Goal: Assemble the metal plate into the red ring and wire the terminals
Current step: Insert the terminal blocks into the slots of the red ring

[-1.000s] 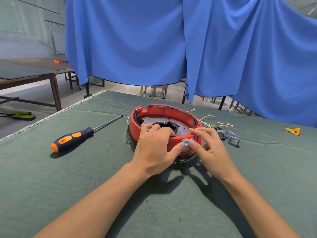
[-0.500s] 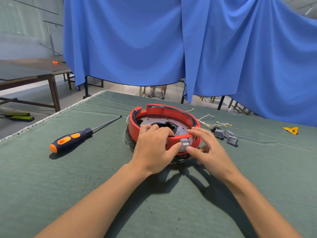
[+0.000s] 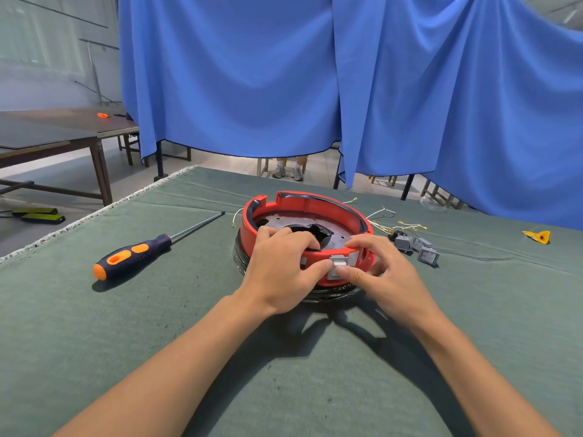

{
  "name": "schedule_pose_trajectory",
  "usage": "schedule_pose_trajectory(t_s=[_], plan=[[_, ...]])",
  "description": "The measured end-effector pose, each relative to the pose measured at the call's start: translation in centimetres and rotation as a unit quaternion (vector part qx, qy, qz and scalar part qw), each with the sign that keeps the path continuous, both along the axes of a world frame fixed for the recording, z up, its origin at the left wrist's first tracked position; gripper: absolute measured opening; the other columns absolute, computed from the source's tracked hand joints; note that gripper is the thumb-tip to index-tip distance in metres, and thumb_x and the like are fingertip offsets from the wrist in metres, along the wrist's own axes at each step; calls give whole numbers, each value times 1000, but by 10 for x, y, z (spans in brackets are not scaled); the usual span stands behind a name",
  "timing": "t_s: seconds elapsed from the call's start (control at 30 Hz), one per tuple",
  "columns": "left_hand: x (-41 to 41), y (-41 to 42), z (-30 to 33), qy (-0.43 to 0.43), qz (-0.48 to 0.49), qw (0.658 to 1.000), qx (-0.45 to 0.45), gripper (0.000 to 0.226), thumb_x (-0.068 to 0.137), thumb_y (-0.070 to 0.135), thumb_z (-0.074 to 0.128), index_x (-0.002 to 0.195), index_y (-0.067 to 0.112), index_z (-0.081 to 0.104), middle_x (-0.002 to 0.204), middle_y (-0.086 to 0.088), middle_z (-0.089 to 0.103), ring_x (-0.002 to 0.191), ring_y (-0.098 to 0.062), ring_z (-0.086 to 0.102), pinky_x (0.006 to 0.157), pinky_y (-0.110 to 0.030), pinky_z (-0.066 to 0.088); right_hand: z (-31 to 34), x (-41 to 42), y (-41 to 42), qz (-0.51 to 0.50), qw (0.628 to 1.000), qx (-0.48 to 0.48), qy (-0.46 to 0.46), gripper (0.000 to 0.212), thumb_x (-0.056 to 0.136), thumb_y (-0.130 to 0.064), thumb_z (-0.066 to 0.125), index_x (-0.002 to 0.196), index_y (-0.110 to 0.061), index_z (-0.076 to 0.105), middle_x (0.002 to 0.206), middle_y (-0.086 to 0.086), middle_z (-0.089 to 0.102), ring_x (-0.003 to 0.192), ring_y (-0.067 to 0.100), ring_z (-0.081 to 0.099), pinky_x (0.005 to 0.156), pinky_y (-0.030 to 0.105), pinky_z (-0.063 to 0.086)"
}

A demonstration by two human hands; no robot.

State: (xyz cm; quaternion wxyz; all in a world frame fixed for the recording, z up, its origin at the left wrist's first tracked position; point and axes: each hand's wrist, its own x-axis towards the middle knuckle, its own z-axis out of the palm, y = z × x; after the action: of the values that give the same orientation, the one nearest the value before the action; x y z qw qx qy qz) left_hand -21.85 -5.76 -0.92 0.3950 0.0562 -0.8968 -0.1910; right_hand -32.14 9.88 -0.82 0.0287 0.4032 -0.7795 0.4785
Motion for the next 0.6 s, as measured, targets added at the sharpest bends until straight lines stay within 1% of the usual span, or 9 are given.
schedule_pose_trajectory(t_s=[0.07,0.13,0.2,0.27,0.33,0.4,0.47,0.53,0.6], plan=[[0,0,1,-6,-4,1000,3,33,78,52,51,87,23,63,78,8,59,79,-14,48,79,-24,21,1,0,-1,-3,1000,-2,4,42,61,-60,67,95,-38,61,102,-29,53,66,1,49,69,26,43],[0,-1,1,-10,-13,1000,11,32,77,52,52,85,23,63,73,14,53,78,-13,47,79,-25,22,1,0,-3,-11,1000,-13,9,31,67,-50,73,92,-33,63,97,-25,55,71,6,51,70,28,43],[0,-2,2,-11,-24,999,20,31,77,51,54,84,22,64,68,19,47,76,-12,45,78,-25,23,2,0,-4,-11,999,-33,-7,21,72,-36,78,87,-30,64,90,-21,56,69,14,50,67,37,46],[-1,-2,2,-12,-29,999,30,29,76,50,55,83,23,64,67,22,44,76,-11,43,77,-26,23,2,0,-6,-8,999,-37,-19,20,73,-32,79,85,-29,64,89,-16,56,67,18,50,65,43,48],[-1,-3,2,-15,-32,999,36,26,78,49,56,82,24,64,66,23,44,76,-10,42,77,-27,24,2,1,-6,-9,999,-43,-27,20,73,-30,79,84,-29,63,87,-13,56,67,18,50,65,44,49],[-1,-3,2,-16,-37,998,42,20,81,45,61,83,25,64,67,23,44,76,-9,40,78,-29,25,1,2,-7,-8,998,-47,-32,19,74,-29,79,84,-29,63,86,-13,56,68,17,50,64,42,49],[-1,-3,2,-13,-39,998,49,16,83,41,66,83,25,65,67,24,44,75,-4,37,77,-29,24,2,2,-7,-8,999,-43,-27,18,75,-29,79,83,-30,63,86,-12,57,67,16,50,62,36,46],[-2,-3,3,-15,-39,998,52,14,83,39,67,82,25,65,66,25,43,74,-3,37,78,-29,24,4,0,-7,-17,999,-34,-18,17,75,-30,78,83,-29,63,87,-10,59,66,14,50,61,30,41],[-3,-3,3,-16,-40,998,55,14,83,38,67,81,25,65,66,25,44,75,-3,38,79,-28,24,5,-1,-8,-15,999,-30,-31,18,75,-29,78,84,-26,64,86,-6,61,65,13,49,62,28,38]])
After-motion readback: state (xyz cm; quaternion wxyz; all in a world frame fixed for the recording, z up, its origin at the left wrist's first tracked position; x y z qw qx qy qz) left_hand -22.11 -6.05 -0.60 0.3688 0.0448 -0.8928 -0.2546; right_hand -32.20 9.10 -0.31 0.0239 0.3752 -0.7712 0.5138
